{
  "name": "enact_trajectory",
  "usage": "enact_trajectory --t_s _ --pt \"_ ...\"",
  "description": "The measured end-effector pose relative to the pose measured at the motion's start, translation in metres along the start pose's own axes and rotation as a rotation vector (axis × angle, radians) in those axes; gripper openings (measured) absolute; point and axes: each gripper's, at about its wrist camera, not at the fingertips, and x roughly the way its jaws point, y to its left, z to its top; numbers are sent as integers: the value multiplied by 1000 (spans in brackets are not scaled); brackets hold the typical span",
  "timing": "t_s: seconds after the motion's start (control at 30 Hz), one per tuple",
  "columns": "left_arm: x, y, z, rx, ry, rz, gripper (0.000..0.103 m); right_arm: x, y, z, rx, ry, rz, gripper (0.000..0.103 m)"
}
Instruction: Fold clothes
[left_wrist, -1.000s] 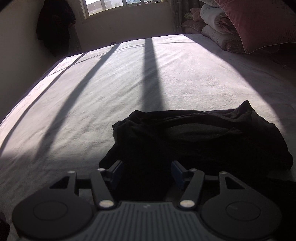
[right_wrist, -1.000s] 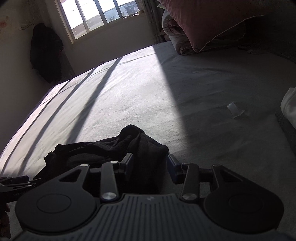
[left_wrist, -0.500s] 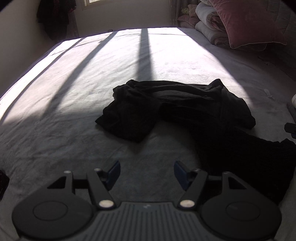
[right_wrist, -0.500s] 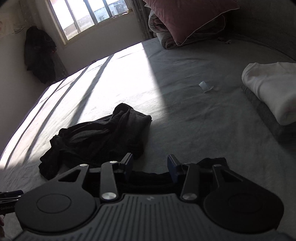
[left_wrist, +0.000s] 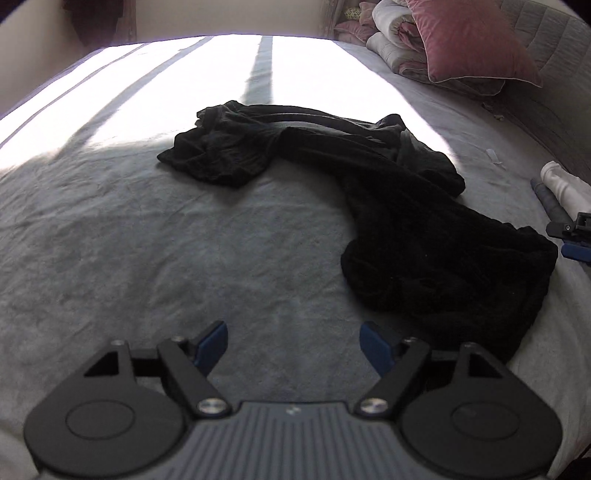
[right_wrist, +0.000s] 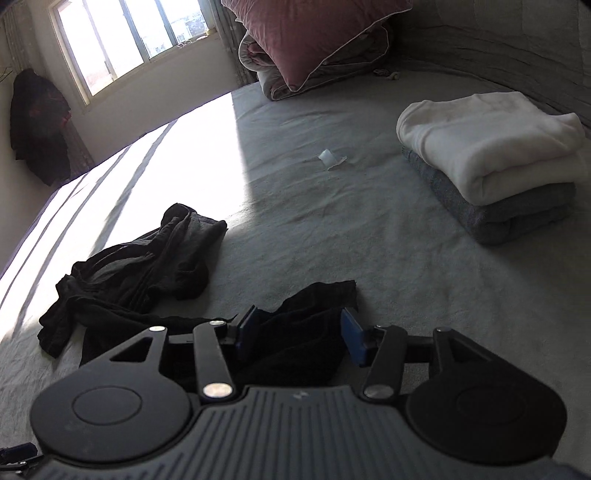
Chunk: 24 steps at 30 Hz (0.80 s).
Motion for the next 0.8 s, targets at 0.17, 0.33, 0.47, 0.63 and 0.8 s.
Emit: enact_trajectory --t_s 0.17,0.33,0.47,0.63,0.8 --pt "2 12 7 -27 -18 5 80 19 -7 1 16 65 31 56" --pt "3 24 13 -61 -24 13 80 35 -4 -2 -3 89 17 55" --pt "0 29 17 -69 -37 12 80 37 1 -2 -8 92 59 9" --pt "-1 39 20 -135 -28 -37 80 18 20 1 15 71 201 9" --pt "-5 50 21 -212 -28 -103 79 -9 50 1 5 88 411 9"
